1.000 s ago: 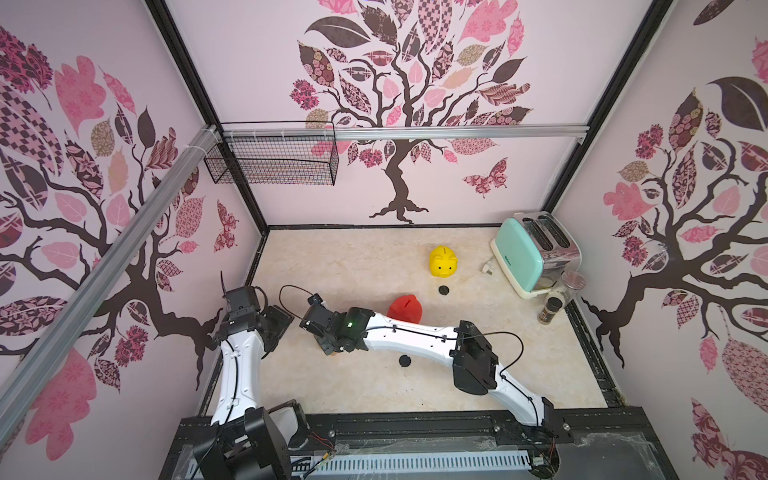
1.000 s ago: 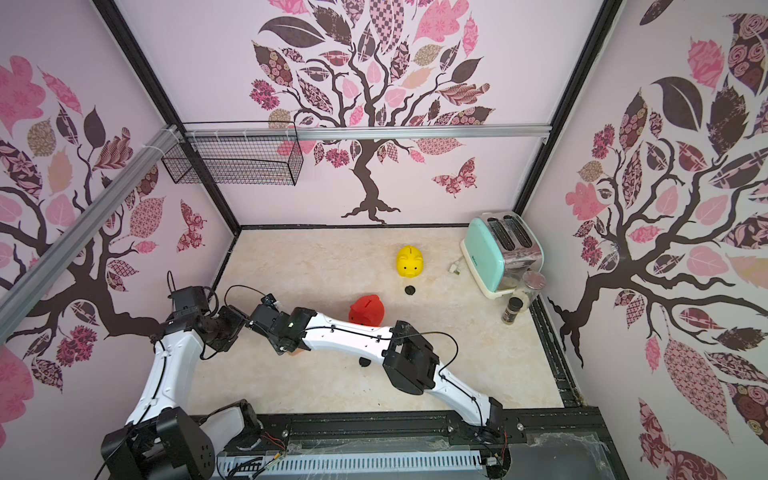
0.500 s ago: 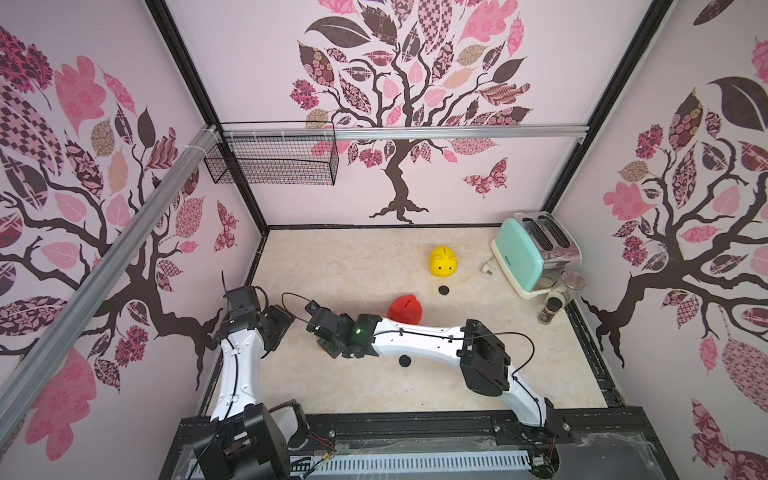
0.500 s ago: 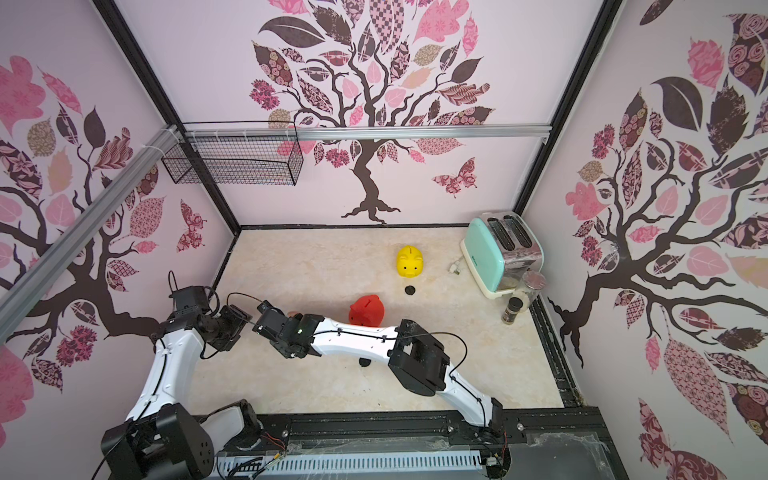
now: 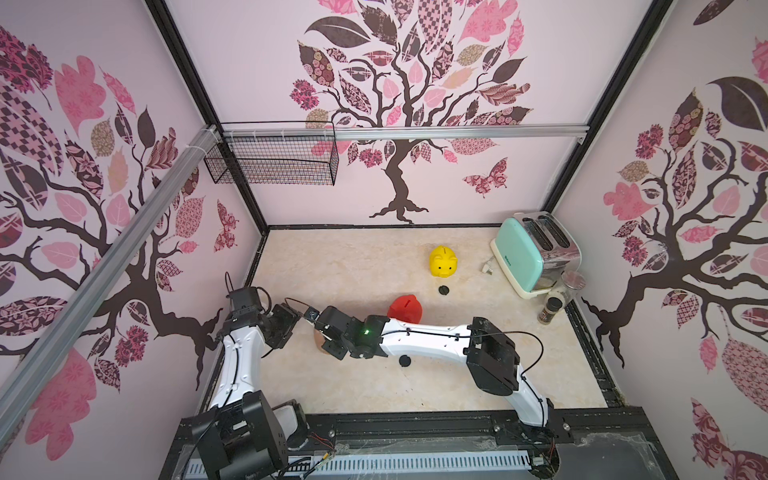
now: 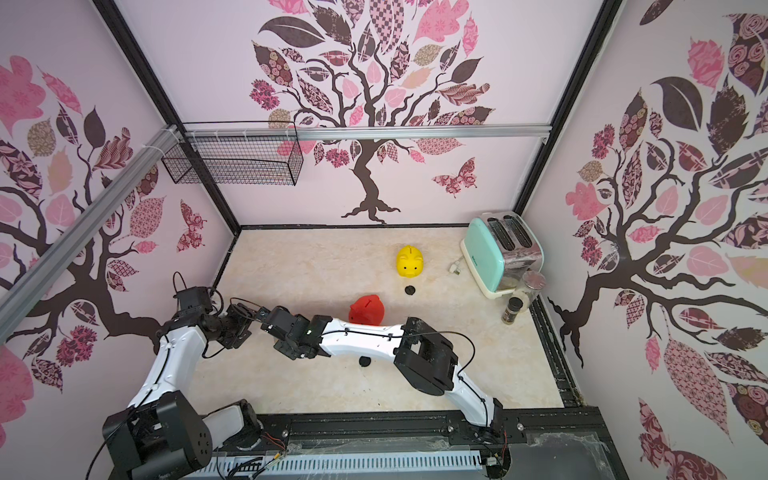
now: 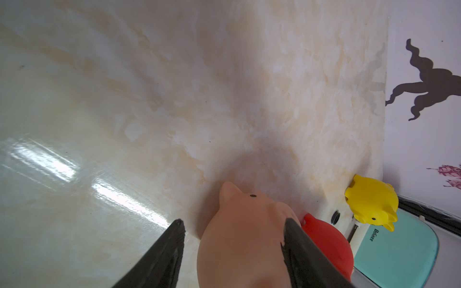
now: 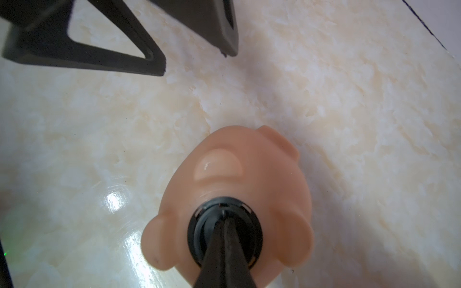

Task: Close piggy banks
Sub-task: Screw the knob on the piggy bank.

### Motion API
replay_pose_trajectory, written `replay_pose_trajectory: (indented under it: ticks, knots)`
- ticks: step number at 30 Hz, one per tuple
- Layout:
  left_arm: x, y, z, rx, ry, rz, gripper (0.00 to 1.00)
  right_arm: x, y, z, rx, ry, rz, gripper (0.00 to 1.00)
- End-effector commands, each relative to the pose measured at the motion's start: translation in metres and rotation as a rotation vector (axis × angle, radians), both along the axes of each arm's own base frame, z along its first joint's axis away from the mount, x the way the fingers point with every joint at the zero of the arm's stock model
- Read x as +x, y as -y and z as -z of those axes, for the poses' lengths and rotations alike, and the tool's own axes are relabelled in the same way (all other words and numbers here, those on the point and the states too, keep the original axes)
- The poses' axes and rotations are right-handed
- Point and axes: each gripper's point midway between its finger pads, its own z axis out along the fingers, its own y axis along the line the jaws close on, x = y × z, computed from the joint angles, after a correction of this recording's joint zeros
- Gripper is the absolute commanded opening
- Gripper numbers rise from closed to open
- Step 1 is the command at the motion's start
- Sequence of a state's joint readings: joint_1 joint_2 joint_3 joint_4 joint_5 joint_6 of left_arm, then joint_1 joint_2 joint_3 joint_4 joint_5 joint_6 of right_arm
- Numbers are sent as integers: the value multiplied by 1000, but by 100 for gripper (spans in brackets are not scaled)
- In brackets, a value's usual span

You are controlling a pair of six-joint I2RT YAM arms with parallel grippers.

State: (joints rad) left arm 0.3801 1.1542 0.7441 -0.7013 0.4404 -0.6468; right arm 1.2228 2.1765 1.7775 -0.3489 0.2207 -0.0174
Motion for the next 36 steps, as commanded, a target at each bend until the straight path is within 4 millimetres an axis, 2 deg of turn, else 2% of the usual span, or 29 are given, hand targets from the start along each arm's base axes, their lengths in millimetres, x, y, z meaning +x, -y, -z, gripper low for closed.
replay_pose_trajectory:
  ticks: [1, 5, 15, 22, 36]
  knots:
    - [10, 16, -3, -88, 80, 62, 66, -20, 38, 71, -209, -109, -78, 0]
    - [14, 25, 5, -161, 108, 62, 66, -25, 40, 71, -207, -108, -139, 0]
    - [19, 34, 11, -238, 123, 77, 67, -6, 39, 63, -190, -92, -173, 0]
    - [18, 43, 24, -270, 78, 88, 68, -1, 34, 62, -168, -82, -220, 0]
    - [12, 53, 47, -272, 3, 84, 66, -1, 30, 66, -117, -155, -140, 0]
